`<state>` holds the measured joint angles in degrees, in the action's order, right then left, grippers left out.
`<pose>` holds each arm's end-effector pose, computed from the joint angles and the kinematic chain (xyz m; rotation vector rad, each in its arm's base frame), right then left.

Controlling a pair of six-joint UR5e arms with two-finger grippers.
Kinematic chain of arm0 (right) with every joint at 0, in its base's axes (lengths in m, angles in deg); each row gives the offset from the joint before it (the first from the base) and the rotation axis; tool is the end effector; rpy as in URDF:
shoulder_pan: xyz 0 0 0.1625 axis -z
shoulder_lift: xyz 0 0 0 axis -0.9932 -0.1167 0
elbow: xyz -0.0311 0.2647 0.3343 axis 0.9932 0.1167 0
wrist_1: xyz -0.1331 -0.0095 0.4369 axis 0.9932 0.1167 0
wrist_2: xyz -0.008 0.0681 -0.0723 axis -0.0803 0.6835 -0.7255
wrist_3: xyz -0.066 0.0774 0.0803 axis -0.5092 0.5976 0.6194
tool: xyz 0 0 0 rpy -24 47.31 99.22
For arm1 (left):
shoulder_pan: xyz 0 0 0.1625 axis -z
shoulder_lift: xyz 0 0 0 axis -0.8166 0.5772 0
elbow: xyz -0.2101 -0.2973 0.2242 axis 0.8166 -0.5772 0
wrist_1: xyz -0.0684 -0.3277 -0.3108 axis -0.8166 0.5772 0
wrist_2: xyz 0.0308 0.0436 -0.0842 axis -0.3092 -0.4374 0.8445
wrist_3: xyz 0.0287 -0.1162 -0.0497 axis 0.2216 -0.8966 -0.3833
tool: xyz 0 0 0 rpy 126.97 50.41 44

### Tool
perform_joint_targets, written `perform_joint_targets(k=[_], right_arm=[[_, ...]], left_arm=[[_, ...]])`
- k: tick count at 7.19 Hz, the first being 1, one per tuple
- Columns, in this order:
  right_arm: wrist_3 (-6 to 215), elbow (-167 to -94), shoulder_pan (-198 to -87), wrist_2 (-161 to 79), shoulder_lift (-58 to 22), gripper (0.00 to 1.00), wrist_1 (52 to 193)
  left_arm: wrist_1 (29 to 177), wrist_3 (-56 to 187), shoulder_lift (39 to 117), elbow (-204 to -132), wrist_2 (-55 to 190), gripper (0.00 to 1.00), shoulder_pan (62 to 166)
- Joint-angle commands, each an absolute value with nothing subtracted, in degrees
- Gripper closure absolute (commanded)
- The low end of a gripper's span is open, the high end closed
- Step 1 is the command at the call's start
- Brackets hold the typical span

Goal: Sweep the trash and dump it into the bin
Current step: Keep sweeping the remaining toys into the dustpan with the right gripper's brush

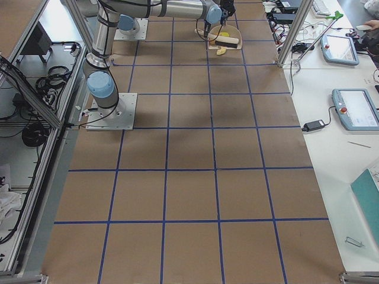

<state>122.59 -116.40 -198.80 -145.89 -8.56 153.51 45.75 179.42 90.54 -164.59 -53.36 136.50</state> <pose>0.4495 -0.5894 0.2634 0.2383 3.0120 0.1282 -0.0099 -0.7187 0.1820 2.1483 2.1254 0.1690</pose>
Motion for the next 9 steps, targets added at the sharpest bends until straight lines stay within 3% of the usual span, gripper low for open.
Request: perform_joint_targets(k=[1, 6, 9], right_arm=[[115.8, -118.2, -197.5, -148.6, -6.5, 1.00, 154.6], [118.0, -123.6, -197.2, -147.7, -5.6, 1.00, 161.2], [126.2, -123.2, -199.4, -143.9, -5.6, 1.00, 163.8]], left_arm=[[45.8, 179.4, 90.6, -164.5, -53.4, 0.74, 136.5], [45.7, 179.4, 90.6, -164.6, -53.4, 0.74, 136.5], [45.7, 179.4, 90.6, -164.6, -53.5, 0.74, 136.5]])
